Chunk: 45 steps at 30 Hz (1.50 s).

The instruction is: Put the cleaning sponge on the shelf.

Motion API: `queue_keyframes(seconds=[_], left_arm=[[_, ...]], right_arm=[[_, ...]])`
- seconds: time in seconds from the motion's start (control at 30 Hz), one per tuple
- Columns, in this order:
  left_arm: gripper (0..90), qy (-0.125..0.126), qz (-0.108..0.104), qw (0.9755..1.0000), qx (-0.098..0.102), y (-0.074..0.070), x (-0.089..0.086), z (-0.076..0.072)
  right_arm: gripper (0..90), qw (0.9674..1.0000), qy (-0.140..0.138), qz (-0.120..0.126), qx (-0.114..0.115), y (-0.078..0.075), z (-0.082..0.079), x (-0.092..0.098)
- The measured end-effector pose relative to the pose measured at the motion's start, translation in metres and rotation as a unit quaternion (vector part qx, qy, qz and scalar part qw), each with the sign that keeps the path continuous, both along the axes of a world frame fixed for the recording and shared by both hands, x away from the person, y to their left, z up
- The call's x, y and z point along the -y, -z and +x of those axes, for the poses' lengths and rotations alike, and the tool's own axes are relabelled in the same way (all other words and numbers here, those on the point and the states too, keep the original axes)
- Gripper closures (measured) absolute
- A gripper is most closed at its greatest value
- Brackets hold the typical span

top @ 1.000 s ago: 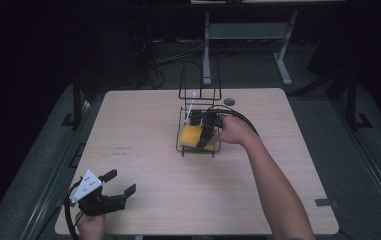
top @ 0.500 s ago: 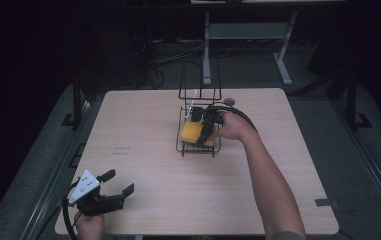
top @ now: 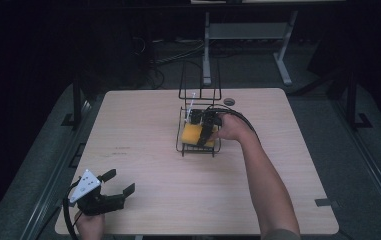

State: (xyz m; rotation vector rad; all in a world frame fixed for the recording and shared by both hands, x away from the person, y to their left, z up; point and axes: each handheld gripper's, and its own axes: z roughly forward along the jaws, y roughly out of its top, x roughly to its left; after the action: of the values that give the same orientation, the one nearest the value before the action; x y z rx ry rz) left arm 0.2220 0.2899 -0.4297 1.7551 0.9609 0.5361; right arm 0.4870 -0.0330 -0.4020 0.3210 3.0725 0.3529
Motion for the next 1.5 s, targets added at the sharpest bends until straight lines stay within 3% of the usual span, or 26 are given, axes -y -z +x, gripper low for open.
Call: queue_keyframes(seconds=[0.43, 0.73, 1.27, 1.5], left_arm=[[12.9, -0.002, -0.004, 1.0, 0.004, 0.0, -0.001, 0.0], [12.9, -0.001, -0.004, 1.0, 0.005, -0.001, 0.0, -0.001], [12.9, 0.001, -0.002, 1.0, 0.005, -0.001, 0.002, -0.001], [12.9, 0.003, -0.001, 1.0, 0.006, -0.001, 0.003, -0.001]], right_arm=[[21.2, 1.0, 0.002, 0.003, -0.005, 0.004, 0.002, 0.001], [15.2, 1.0, 0.001, -0.003, -0.006, 0.003, -0.001, -0.002], [15.5, 0.9999, 0.0, 0.01, 0.004, -0.011, -0.007, -0.001], [15.5, 0.9997, -0.006, 0.011, 0.02, -0.02, -0.014, -0.002]])
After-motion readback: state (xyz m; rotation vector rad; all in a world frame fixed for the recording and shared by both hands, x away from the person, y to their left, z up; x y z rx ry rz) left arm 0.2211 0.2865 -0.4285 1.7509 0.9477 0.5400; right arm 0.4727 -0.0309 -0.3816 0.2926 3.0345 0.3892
